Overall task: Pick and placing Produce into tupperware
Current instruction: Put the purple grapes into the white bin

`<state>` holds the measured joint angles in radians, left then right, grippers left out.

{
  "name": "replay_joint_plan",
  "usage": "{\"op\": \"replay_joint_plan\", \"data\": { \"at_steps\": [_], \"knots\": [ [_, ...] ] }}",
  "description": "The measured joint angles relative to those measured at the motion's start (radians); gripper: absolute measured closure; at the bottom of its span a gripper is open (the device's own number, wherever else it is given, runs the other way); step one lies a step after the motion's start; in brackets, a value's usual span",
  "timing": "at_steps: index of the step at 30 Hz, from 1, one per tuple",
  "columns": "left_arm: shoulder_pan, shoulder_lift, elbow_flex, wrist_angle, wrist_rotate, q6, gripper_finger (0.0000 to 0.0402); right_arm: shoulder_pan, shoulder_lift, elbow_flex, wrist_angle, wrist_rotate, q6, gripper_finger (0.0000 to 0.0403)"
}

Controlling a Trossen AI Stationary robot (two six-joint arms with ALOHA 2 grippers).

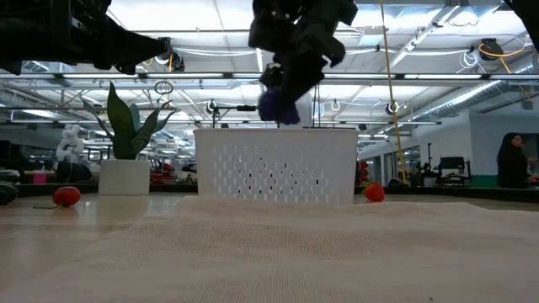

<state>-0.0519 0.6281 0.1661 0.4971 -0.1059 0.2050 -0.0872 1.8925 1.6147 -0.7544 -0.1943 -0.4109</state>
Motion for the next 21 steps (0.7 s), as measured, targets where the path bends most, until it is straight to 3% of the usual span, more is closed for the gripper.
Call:
{"op": "replay_joint_plan", "data": {
  "at_steps": [4, 14, 21],
  "knots": [
    [0.000, 0.000, 0.000, -0.002, 0.000, 0.000, 0.0369, 0.013, 0.022, 0.000, 0.014, -0.046, -0.037, 0.0202],
    [0.000, 0.000, 0.000, -0.025, 0.000, 0.000, 0.0369, 0.031, 0.068, -0.001, -0.033, -0.043, -0.141, 0.0202],
    [0.000, 0.000, 0.000, -0.031, 0.001, 0.000, 0.0369, 0.037, 0.077, -0.066, 0.032, -0.036, -0.245, 0.0202]
  ]
}}
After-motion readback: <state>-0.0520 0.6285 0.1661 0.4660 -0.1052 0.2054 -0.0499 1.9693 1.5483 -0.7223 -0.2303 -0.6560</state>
